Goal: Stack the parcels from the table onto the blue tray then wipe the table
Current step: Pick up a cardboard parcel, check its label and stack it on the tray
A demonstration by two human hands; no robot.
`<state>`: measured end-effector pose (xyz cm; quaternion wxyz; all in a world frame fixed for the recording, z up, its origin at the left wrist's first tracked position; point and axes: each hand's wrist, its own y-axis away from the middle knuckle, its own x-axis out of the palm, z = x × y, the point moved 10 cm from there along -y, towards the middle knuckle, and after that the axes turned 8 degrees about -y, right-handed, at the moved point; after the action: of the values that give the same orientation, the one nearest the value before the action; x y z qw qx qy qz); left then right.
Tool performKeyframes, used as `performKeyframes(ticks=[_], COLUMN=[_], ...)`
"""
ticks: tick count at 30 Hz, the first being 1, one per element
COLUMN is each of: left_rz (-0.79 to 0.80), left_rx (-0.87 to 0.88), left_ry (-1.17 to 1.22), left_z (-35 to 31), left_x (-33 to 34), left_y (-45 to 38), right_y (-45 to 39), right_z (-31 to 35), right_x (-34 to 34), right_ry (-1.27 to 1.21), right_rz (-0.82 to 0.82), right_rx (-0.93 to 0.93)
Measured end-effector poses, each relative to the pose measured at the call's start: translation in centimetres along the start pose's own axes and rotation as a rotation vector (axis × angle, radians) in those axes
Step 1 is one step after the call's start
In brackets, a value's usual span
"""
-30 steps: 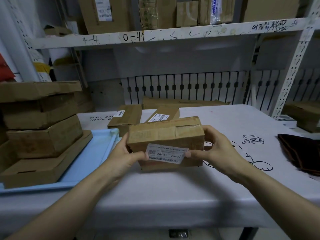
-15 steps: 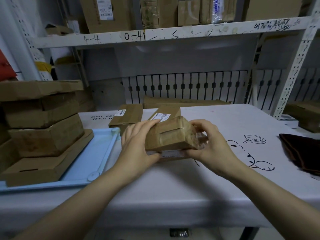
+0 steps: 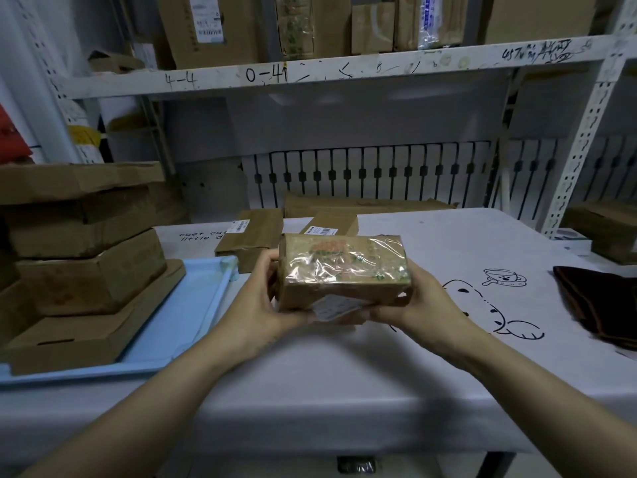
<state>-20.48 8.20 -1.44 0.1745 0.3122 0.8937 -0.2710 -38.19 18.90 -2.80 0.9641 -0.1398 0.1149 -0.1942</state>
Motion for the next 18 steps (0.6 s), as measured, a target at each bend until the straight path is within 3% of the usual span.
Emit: performKeyframes(ticks=[11,18], left_rz=[0.008,0.041], left_rx=[-0.128,-0.280], left_ry=[0.049,0.209], left_z=[1.2,1.8], left_x=[0.0,0.8], left_y=[0.5,0.8], right_y=[0.1,0.3], right_z=[0.6,0.6], right_x=[-0.1,0.2], right_ry=[-0.005,-0.149], right_rz=[0.003,-0.010], right_rx=[0.016,0.079])
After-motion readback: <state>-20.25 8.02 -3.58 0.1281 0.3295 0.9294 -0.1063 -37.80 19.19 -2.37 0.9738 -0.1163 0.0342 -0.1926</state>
